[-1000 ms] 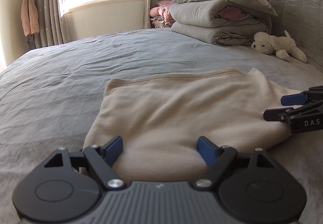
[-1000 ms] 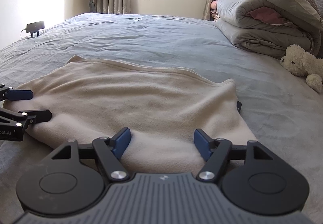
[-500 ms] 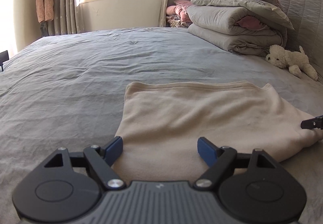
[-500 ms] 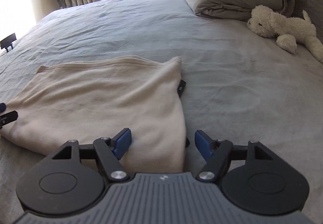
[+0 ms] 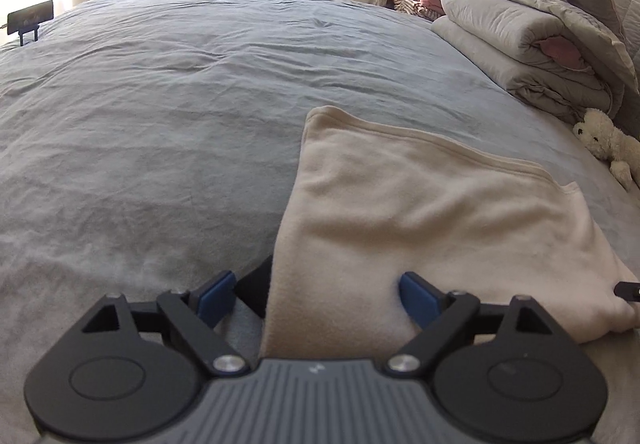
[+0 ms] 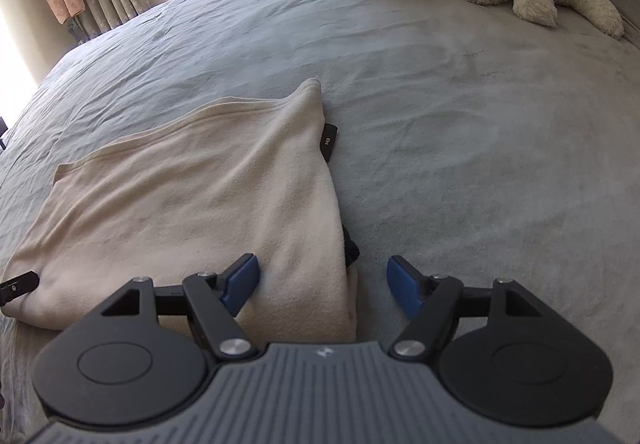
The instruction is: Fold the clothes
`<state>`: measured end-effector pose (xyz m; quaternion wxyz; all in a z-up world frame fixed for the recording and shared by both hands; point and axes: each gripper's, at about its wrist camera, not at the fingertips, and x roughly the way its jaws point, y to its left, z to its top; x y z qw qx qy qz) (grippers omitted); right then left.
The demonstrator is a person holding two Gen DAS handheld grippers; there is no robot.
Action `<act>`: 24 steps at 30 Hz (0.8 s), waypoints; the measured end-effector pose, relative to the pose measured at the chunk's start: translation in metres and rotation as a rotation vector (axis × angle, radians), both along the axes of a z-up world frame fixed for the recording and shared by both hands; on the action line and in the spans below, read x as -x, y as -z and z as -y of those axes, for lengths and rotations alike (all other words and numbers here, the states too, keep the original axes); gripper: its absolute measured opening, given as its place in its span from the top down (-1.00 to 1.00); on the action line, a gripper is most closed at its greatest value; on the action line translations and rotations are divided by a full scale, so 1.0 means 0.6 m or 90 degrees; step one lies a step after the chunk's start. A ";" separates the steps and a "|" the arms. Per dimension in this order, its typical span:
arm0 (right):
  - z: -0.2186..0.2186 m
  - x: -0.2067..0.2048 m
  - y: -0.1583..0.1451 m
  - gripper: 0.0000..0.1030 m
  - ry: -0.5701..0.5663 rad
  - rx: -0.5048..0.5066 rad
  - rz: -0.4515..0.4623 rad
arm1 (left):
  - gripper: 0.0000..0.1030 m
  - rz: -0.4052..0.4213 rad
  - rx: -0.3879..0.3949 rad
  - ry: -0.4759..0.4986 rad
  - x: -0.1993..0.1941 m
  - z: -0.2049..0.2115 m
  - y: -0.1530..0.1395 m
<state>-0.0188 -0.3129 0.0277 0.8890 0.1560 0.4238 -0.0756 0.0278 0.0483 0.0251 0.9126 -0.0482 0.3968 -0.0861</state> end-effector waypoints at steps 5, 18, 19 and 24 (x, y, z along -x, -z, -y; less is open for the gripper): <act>0.012 0.008 -0.007 -0.45 0.049 -0.032 -0.002 | -0.75 -0.015 0.006 -0.008 -0.001 -0.005 -0.004; 0.030 0.060 -0.010 -0.47 0.141 -0.163 0.004 | -0.75 -0.019 -0.007 -0.008 -0.001 -0.001 -0.004; 0.031 0.073 -0.009 -0.47 0.152 -0.186 0.009 | -0.75 -0.021 -0.004 -0.008 -0.002 -0.003 -0.004; 0.032 0.098 -0.002 -0.50 0.173 -0.264 0.046 | -0.75 -0.023 -0.002 -0.010 -0.001 -0.003 -0.005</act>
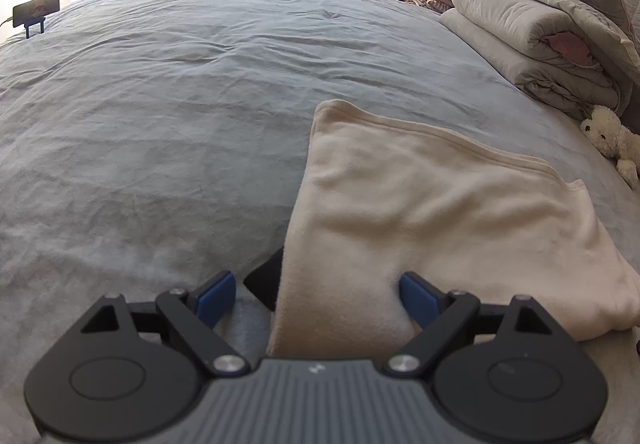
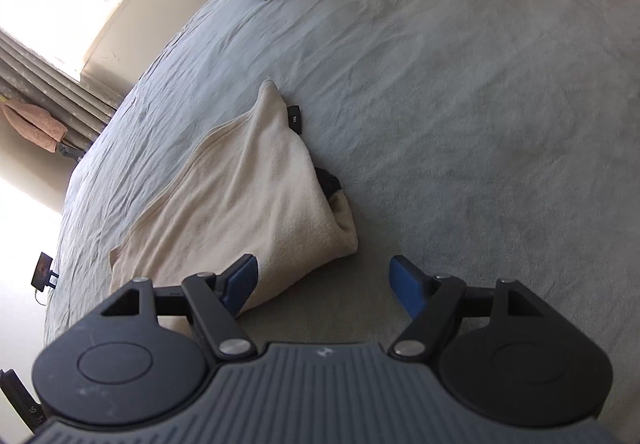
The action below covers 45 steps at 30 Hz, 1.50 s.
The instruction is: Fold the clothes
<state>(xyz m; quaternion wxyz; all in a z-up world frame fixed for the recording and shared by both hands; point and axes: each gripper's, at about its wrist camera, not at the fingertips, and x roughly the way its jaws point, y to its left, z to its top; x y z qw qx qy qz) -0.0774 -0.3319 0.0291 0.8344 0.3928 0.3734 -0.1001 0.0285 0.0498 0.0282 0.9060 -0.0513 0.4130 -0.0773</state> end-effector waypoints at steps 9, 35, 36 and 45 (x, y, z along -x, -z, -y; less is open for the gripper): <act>-0.035 -0.031 0.009 -0.50 -0.019 0.011 0.057 | -0.75 -0.001 -0.005 -0.007 -0.001 0.005 0.000; -0.031 -0.039 0.030 0.34 0.059 -0.022 0.101 | -0.75 -0.003 0.004 -0.007 0.001 0.003 -0.003; -0.033 -0.037 0.027 0.34 0.058 -0.011 0.106 | -0.75 -0.003 0.004 -0.008 0.001 0.003 -0.004; -0.044 -0.040 0.026 0.18 0.046 0.008 0.111 | -0.75 -0.004 0.005 -0.009 0.001 0.005 -0.003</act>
